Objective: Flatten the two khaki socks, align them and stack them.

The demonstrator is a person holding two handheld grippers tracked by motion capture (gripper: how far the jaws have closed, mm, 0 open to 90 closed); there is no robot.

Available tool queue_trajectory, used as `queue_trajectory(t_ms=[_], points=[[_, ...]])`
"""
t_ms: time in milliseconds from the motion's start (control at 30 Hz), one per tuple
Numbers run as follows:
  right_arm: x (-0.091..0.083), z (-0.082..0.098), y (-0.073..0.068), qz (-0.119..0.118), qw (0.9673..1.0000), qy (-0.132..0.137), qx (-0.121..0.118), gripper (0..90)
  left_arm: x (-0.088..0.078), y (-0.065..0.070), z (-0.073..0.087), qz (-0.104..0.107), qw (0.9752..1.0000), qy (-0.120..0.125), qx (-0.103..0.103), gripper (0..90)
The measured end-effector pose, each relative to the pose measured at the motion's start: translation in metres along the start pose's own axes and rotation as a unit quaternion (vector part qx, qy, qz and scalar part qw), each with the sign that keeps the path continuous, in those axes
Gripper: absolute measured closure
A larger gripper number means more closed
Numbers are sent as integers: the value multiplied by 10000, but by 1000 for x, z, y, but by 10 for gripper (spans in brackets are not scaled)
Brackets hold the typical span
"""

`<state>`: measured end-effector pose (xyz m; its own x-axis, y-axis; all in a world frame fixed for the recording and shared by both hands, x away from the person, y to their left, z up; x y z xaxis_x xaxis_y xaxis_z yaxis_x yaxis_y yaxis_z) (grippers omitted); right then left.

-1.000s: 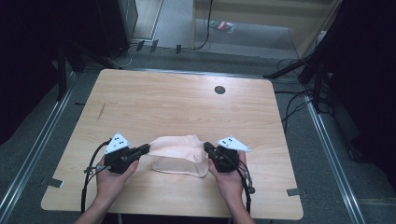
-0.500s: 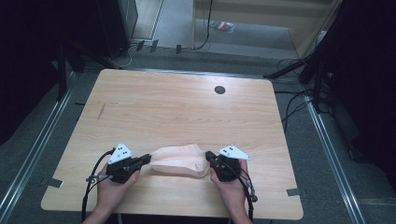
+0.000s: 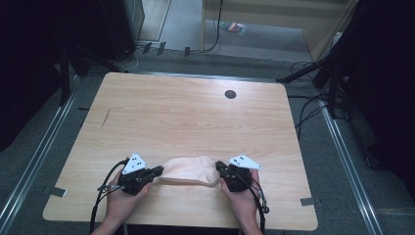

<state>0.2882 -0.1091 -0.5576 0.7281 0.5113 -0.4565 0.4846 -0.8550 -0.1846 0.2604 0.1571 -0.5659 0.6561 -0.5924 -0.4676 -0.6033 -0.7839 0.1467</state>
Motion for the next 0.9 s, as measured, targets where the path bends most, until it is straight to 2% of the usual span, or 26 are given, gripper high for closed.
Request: queue_trajectory(t_ms=[167, 367, 467, 667, 767, 900], points=[[-1, 1, 1, -3, 10000, 32, 5, 875, 3, 2, 2, -56, 9999, -43, 105, 900], [-5, -3, -1, -75, 9999, 114, 45, 875, -1, 4, -1, -90, 9998, 63, 144, 900], [-7, -3, 0, -63, 9999, 126, 44, 875, 2, 6, 2, -88, 9997, -10, 235, 900], [-3, 9, 4, 40, 9999, -124, 12, 874, 11, 8, 10, -96, 9991, -256, 327, 900], [1, 15, 6, 84, 9997, -228, -4, 871, 12, 8, 10, -127, 9989, -267, 370, 900], [3, 17, 7, 85, 9998, -185, -26, 869, 12, 8, 10, -158, 9991, -248, 316, 898]])
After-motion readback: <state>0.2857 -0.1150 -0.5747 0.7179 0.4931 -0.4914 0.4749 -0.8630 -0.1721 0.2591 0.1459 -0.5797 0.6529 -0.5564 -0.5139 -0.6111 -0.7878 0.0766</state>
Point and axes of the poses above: each handheld gripper's, and its own axes: x roughly forward along the jaws, z roughly out of its underside, y roughly to its right, the point moved 5 cm from there along x, roughly forward along the jaws, and after that the axes turned 8 degrees about y, right-handed, at the moved point
